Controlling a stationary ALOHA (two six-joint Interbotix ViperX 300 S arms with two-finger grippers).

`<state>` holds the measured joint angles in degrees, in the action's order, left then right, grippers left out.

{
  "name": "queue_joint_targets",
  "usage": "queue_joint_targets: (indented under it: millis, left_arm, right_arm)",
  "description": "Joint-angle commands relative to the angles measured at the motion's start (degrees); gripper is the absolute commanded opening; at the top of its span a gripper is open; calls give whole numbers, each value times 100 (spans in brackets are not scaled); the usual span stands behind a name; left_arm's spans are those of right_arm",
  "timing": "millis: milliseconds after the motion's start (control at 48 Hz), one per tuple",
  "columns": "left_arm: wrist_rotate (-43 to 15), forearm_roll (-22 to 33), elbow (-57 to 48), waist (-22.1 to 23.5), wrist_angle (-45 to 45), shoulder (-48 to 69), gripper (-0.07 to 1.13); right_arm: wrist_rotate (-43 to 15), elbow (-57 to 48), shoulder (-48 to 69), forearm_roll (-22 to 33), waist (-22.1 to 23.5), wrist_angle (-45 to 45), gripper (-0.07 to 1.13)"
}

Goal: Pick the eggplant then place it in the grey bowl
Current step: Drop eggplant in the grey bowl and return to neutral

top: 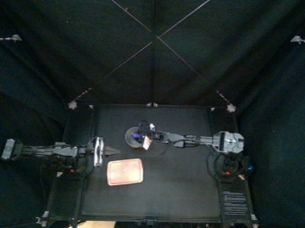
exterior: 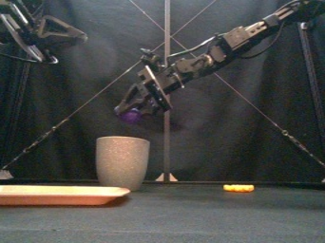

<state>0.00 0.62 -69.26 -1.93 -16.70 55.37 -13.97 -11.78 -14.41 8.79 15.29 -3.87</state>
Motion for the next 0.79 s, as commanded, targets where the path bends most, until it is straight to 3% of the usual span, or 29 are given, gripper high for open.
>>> queue_joint_targets:
  millis: [21, 312, 458, 688, 792]
  left_arm:
    - [0, 0, 70, -18, -35, -9, -3]
    - [-9, 0, 44, -18, -35, -18, -3]
    - [-9, 0, 44, -18, -35, -9, -3]
    - [-9, 0, 44, -35, -35, -9, -3]
    - [-9, 0, 44, -62, -35, 0, -3]
  right_arm:
    - [-26, 431, -70, -18, 88, -35, 75]
    - [-26, 281, 53, -26, 132, -9, 95]
    - [-18, 97, 378, 9, 141, -18, 97]
    - [18, -949, 2074, 211, 79, -167, 97]
    - [-35, -1767, 3023, 272, -211, -545, 97]
